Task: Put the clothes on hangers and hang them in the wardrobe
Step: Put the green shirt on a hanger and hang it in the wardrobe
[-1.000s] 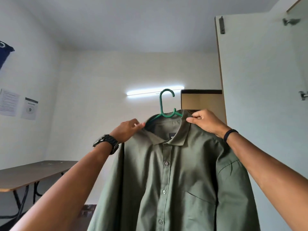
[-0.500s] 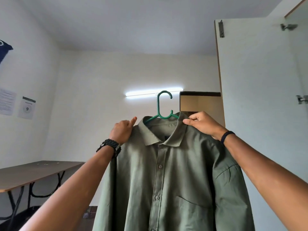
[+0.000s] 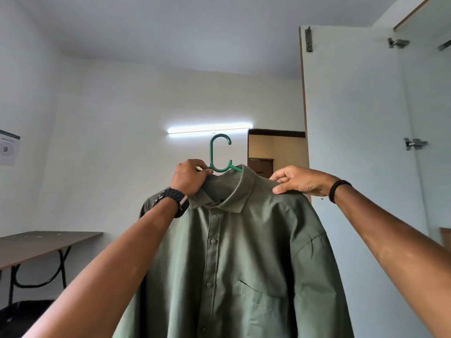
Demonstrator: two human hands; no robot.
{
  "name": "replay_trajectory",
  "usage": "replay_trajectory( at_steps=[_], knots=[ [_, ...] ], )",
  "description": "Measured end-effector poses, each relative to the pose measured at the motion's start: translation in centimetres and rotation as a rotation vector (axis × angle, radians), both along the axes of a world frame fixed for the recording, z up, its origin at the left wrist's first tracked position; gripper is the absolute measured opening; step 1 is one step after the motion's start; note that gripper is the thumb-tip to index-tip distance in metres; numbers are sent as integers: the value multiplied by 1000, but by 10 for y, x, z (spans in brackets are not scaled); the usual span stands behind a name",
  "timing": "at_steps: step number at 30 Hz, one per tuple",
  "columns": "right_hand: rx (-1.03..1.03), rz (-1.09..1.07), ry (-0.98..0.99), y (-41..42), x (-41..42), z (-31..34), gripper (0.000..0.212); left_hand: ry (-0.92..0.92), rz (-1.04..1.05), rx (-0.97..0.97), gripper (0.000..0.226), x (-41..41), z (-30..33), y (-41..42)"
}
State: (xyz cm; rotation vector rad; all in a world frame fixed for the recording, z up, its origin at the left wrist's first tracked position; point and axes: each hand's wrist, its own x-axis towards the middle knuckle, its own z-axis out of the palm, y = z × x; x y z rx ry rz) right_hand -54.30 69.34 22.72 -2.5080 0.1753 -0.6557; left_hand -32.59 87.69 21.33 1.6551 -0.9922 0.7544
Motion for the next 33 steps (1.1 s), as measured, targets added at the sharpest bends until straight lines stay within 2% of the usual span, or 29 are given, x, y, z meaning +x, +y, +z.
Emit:
replay_trajectory(
  at_steps=[2,4,6,7,9,14,17,21,26,28,33],
  knots=[
    [-25,-45,-30,-5,-7,2,13,36,-12,-79,10,-4,1,-3],
    [4,-71,73,-10,-15,3,12,18,-20,-80,12,-12,1,-10],
    [135,-29,215,-14,-24,2,24,-14,-21,-89,13,-20,0,-19],
    [209,8,213,-17,-27,0,33,-19,-24,-111,14,-22,0,-23],
    [279,28,99,-27,-31,-5,41,4,-30,-172,16,-25,-1,-30],
    [86,-99,-93,-42,-30,-19,21,47,-37,-197,21,-34,-4,-61],
    [57,-142,-241,-60,-29,-27,25,111,-8,-123,36,-42,-12,-94],
    [79,-253,-284,-103,-31,-43,27,102,-92,-34,53,-61,-39,-156],
    [90,-392,-353,-171,-52,-62,30,38,-352,11,61,-63,-84,-238],
    [89,-441,-374,-198,-64,-68,26,8,-425,68,64,-65,-100,-272],
    [68,-535,-359,-271,-93,-78,23,-83,-433,297,63,-88,-124,-368]
  ],
)
